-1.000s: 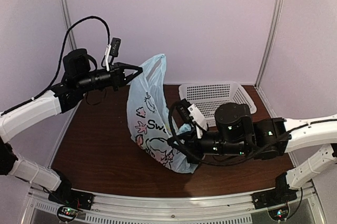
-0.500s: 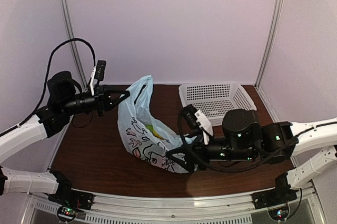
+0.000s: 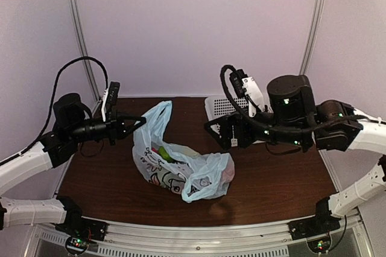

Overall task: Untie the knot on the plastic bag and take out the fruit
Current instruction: Open the bag opening for the takeout bag.

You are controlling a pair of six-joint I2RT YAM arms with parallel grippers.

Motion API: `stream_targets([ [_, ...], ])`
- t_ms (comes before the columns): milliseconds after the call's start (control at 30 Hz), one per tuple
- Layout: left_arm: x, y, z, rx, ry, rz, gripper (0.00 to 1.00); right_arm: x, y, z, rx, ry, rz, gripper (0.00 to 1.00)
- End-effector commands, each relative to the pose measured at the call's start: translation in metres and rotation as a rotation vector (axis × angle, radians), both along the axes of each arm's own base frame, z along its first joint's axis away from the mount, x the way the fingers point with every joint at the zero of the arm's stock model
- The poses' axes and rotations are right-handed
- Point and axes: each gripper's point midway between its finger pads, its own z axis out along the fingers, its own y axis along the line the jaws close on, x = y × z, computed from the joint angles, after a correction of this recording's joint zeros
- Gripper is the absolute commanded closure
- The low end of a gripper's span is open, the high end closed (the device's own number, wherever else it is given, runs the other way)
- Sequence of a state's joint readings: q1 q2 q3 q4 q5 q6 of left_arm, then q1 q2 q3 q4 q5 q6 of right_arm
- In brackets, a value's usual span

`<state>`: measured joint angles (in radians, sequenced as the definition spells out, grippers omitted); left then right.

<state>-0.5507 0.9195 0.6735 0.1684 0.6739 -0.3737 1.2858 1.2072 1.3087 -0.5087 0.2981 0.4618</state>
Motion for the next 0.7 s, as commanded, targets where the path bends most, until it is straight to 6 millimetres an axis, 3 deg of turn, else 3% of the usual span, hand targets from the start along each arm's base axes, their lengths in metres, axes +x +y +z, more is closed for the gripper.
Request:
stream_targets([
  [0, -0.010, 0.005, 0.007, -0.036, -0.036, -0.012, 1.00, 0.028, -0.002, -0.040, -0.198, 0.042, -0.010, 0.02],
  [100, -0.014, 0.010, 0.006, -0.048, -0.039, 0.007, 1.00, 0.036, 0.021, -0.057, -0.257, 0.042, 0.049, 0.03],
  [333, -0.017, 0.017, -0.005, -0.068, -0.011, 0.034, 1.00, 0.043, 0.076, -0.097, -0.330, 0.078, 0.176, 0.15],
  [667, -0.019, 0.020, -0.012, -0.079, 0.014, 0.049, 1.00, 0.048, 0.091, -0.156, -0.436, 0.119, 0.203, 0.18],
])
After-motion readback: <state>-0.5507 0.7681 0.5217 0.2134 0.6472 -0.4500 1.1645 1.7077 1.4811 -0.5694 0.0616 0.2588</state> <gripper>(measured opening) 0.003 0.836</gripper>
